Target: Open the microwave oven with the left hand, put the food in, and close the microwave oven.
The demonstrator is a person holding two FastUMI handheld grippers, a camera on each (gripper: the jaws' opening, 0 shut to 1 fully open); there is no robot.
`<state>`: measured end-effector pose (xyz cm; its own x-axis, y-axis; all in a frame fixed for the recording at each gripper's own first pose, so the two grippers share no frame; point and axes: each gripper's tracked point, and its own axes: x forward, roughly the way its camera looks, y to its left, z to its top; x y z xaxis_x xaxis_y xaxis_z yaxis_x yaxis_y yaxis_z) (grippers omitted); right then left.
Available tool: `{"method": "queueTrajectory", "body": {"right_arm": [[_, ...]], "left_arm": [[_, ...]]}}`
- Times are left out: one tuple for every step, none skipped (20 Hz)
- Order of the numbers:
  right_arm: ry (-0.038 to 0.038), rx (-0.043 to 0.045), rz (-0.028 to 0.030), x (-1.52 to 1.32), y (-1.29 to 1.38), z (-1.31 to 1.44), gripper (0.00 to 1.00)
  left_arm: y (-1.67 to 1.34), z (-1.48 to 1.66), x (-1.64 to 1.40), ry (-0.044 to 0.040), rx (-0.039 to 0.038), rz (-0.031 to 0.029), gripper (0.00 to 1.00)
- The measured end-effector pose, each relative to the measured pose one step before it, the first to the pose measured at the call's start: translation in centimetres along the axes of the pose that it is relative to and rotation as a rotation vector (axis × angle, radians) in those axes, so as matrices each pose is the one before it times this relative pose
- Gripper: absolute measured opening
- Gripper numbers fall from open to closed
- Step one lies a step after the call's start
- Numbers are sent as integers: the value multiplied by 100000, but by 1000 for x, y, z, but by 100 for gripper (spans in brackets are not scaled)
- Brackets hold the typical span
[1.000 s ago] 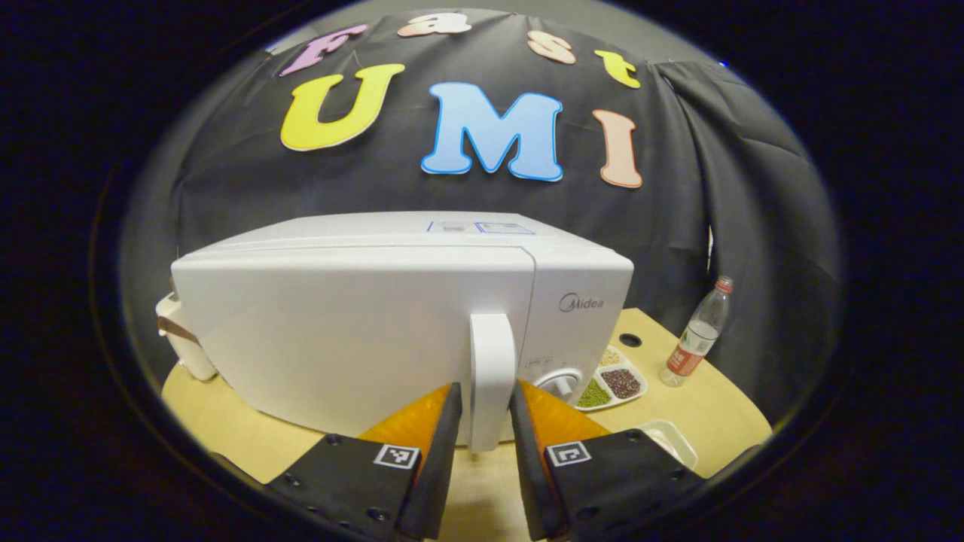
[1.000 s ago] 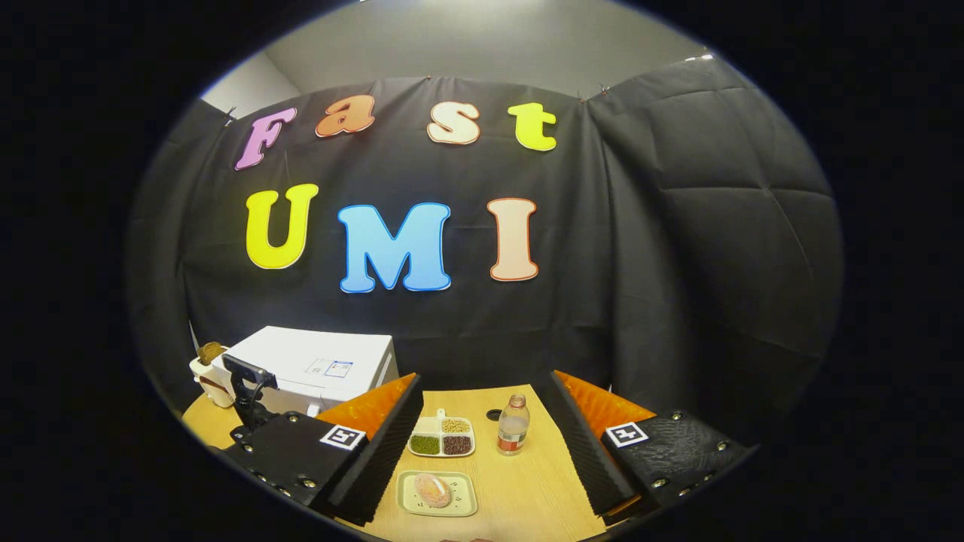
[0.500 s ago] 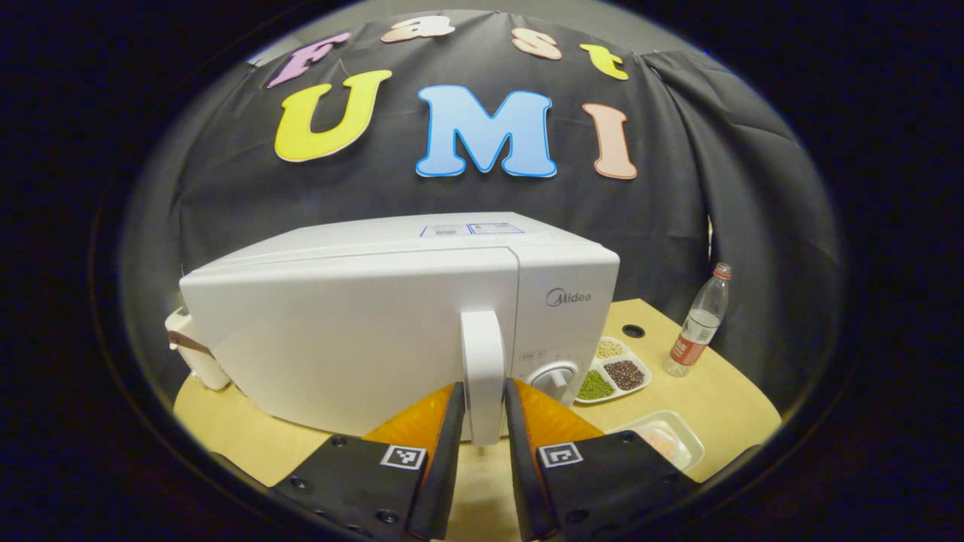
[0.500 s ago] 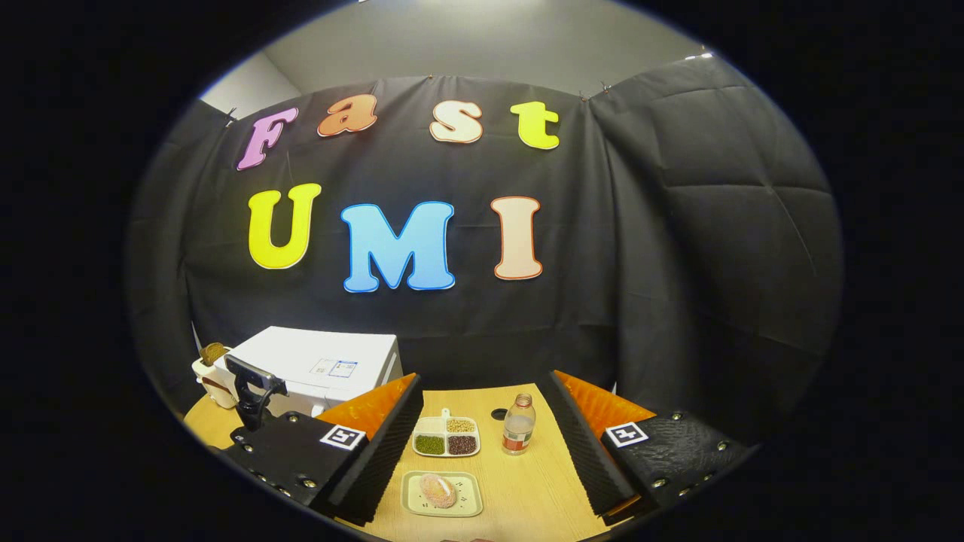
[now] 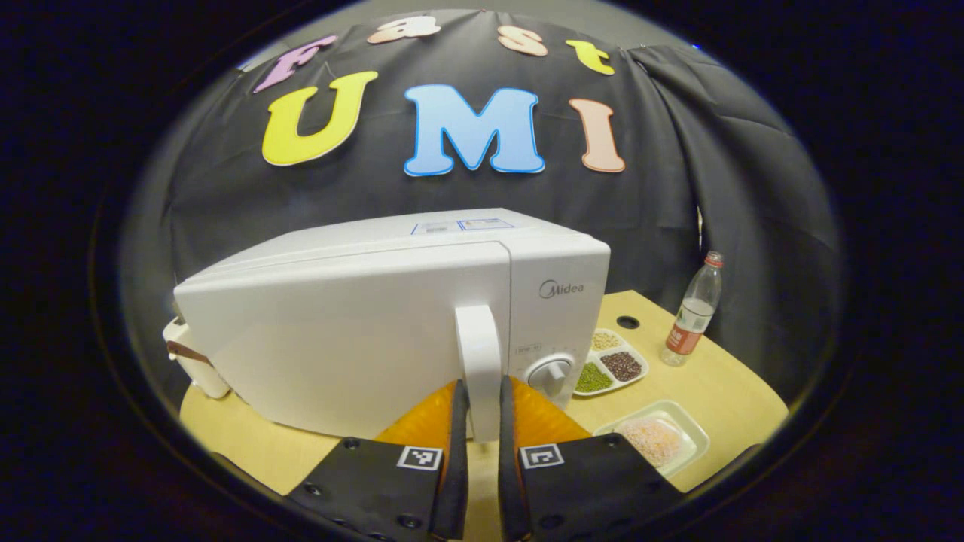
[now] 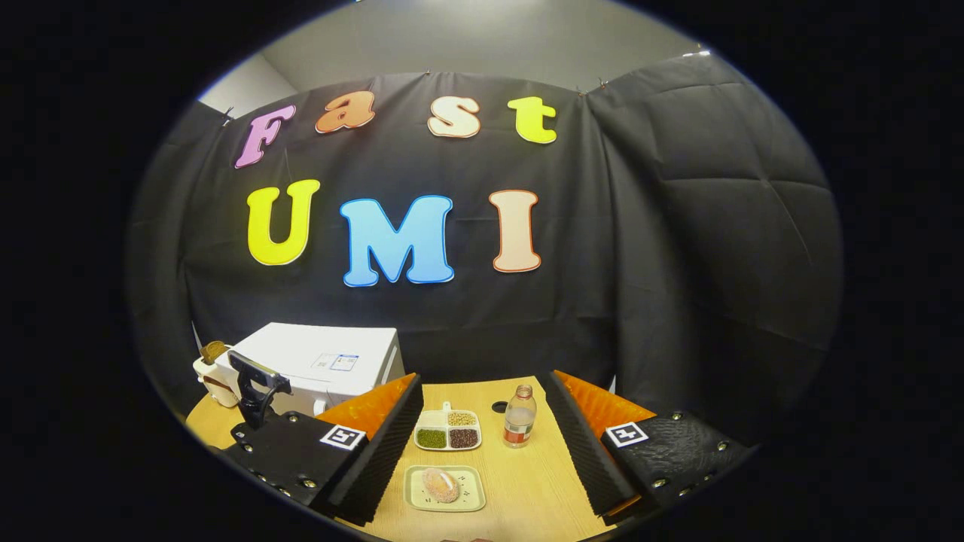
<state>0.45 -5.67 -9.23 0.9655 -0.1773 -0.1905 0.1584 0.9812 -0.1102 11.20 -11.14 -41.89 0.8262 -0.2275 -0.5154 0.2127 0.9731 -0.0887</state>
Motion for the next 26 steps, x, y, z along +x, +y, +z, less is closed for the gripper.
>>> {"method": "queueTrajectory", "body": {"right_arm": [[-119, 122, -260, -105, -79, -61, 100], [-13, 92, -240, -103, -20, 6, 100], [-36, 143, -204, -33, -65, -66, 100], [-4, 214, -120, -14, 6, 23, 100], [-88, 70, -139, -129, -107, -43, 100], [-302, -81, -214, -14, -39, 29, 100], [-270, 94, -501, 140, -135, -135, 100], [376, 667, -447, 146, -33, -230, 100], [1016, 1298, -21, 148, 74, -484, 100], [1144, 1523, 728, 157, 313, -368, 100], [776, 1065, 1294, 54, 563, -285, 100], [-33, -41, 1046, -3, 385, -5, 100], [-256, -818, 611, 86, 87, -111, 100], [-80, -1018, 370, -86, 127, -23, 100], [266, -1018, 215, -62, -68, -172, 100], [571, -943, 234, 13, -117, -206, 100], [468, -654, -301, 61, -268, -252, 100], [547, 5, -880, 158, -430, -146, 100], [681, 827, -584, 142, -287, -203, 100], [688, 1243, -456, 162, -271, -149, 100], [492, 970, -478, 227, -245, -135, 100], [262, 428, -542, 145, -291, -13, 100], [67, 15, -604, 151, -286, -25, 100], [-7, -83, -521, 115, -239, 84, 100], [233, 24, -380, 189, -168, -93, 100], [390, 41, -135, 95, -26, -33, 100]], "left_arm": [[15, -79, -18, 1285, -957, -1071, 19], [-60, 32, -126, 443, -954, 54, 19], [84, 26, -47, 856, 1229, -55, 12], [45, 95, -170, 544, 324, -367, 12], [-183, 29, -36, 594, -956, -128, 12], [52, -471, -544, 1119, 116, -63, 7], [-898, 546, -1737, -3459, -436, -3699, 6], [-1316, 972, -1325, -3774, 2291, -2796, 6], [-415, 401, -684, -1850, 6714, -612, 6], [-23, 91, -372, -501, 5105, 952, 6], [-15, -1167, 50, 1798, 1674, 556, 6], [99, -640, 225, 2127, -1464, 496, 6], [774, -919, 559, 219, -2395, 3324, 7], [714, -360, 450, 82, -2607, 1928, 7], [-263, -256, 361, -39, -3018, -1521, 9], [-28, 167, 282, -418, -934, 52, 14], [26, 130, 317, -897, 128, 473, 19], [36, 142, 267, 75, -236, 857, 29], [98, -76, 499, 620, -257, 740, 36], [-24, -264, 567, 1476, -863, 487, 47], [-20, -60, 226, 502, -599, 302, 63], [21, 236, 529, 8, 385, 203, 65], [213, 252, 468, -500, 10, 924, 66], [86, 289, 493, -207, -922, 330, 65], [260, 382, 254, -276, -1006, 1507, 60], [128, 88, 460, 1150, -1713, 389, 55]]}}
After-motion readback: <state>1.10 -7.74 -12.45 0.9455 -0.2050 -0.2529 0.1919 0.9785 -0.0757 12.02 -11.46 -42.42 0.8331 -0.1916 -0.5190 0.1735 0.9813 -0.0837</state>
